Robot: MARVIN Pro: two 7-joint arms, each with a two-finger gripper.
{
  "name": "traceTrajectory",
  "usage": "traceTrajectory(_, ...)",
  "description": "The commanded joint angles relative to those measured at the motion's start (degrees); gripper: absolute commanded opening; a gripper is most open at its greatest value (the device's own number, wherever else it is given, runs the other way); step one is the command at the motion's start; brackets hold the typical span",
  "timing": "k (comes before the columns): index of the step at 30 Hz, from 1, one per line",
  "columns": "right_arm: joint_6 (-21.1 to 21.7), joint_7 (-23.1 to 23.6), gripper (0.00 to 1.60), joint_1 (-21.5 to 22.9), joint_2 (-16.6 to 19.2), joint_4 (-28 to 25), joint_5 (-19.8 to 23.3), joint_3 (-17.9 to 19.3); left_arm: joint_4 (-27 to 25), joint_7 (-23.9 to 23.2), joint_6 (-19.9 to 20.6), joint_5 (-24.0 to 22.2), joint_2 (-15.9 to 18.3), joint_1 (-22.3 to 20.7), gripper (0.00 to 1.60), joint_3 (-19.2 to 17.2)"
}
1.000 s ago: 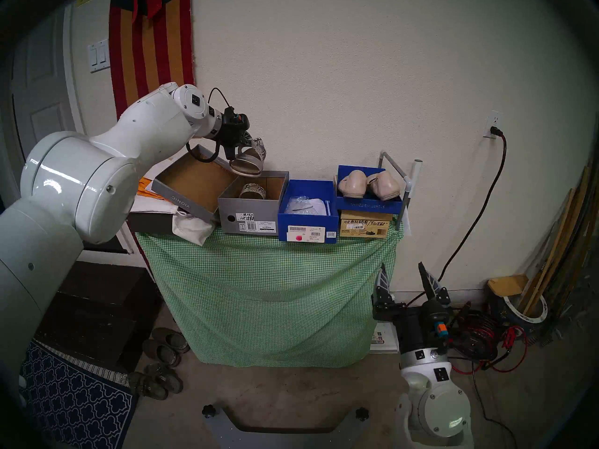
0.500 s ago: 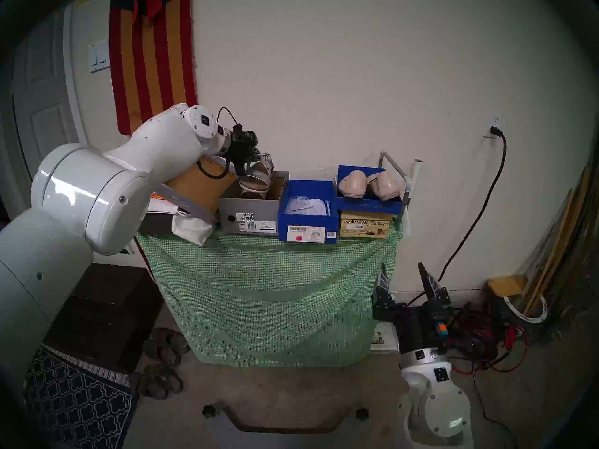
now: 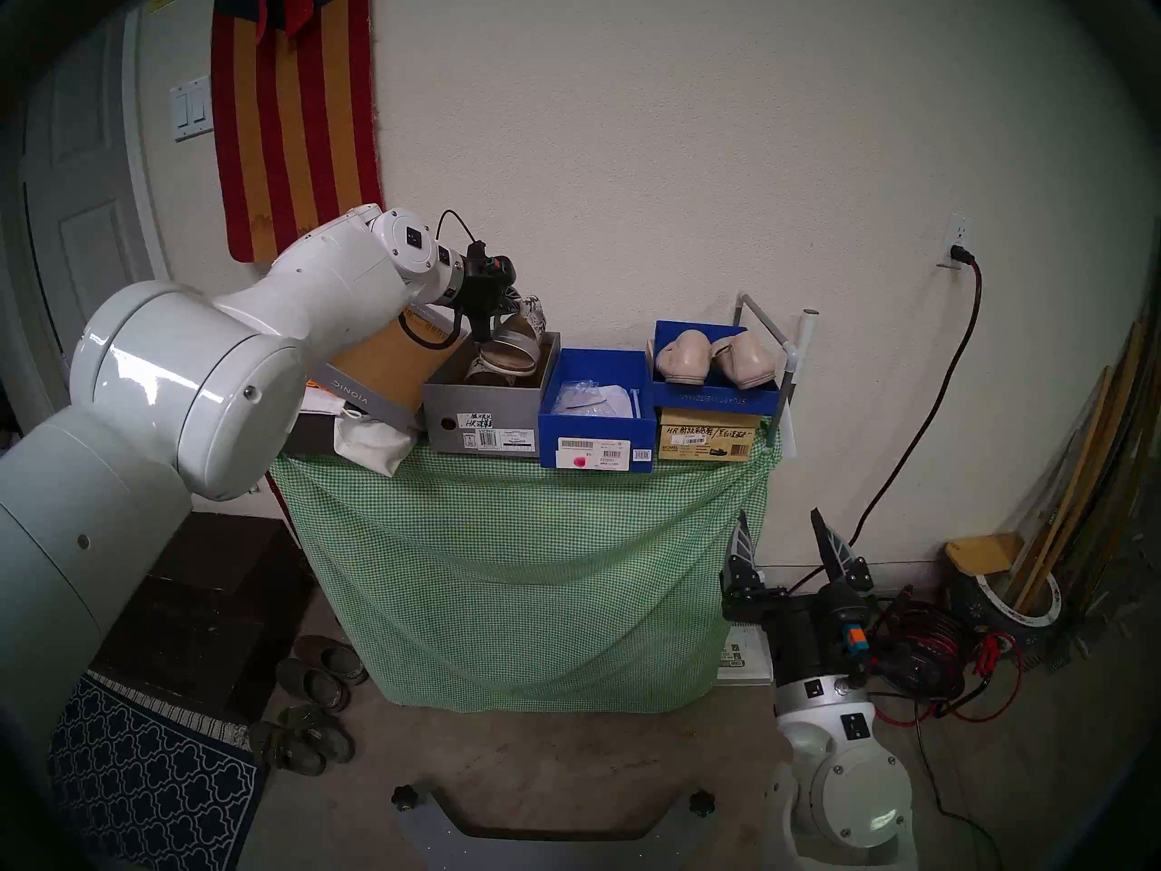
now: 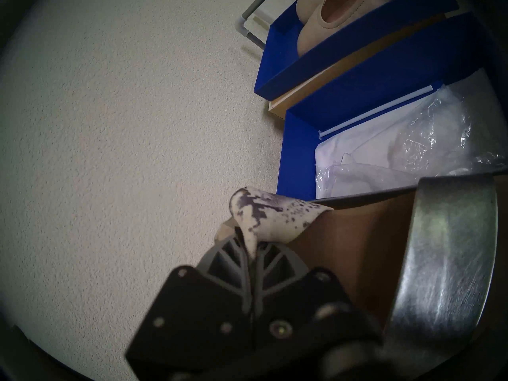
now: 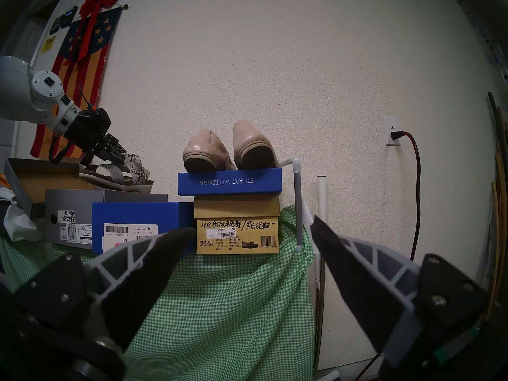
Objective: Put shoes into shoe box
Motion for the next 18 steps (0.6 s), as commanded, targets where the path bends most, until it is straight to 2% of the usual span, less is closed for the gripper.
traceTrajectory(1,0.09,-0.09,1.6,0.15,-0.09,-0.2,-0.08,-0.12,0.04,1.26,-0.61,0.23,-0.47,1.31,0.0,0.25)
traceTrajectory(8,0.07,0.0,1.6,0.17,-0.15,-0.19,-0.08,-0.08,0.16,2.38,-1.02,0.55,0.11,2.59,0.0,0.61)
traceTrajectory(18,0.04,0.14,1.6,0.18,-0.23,-0.17,-0.07,-0.01,-0.18,3.67,-0.2,1.35,0.89,1.94,0.0,1.31)
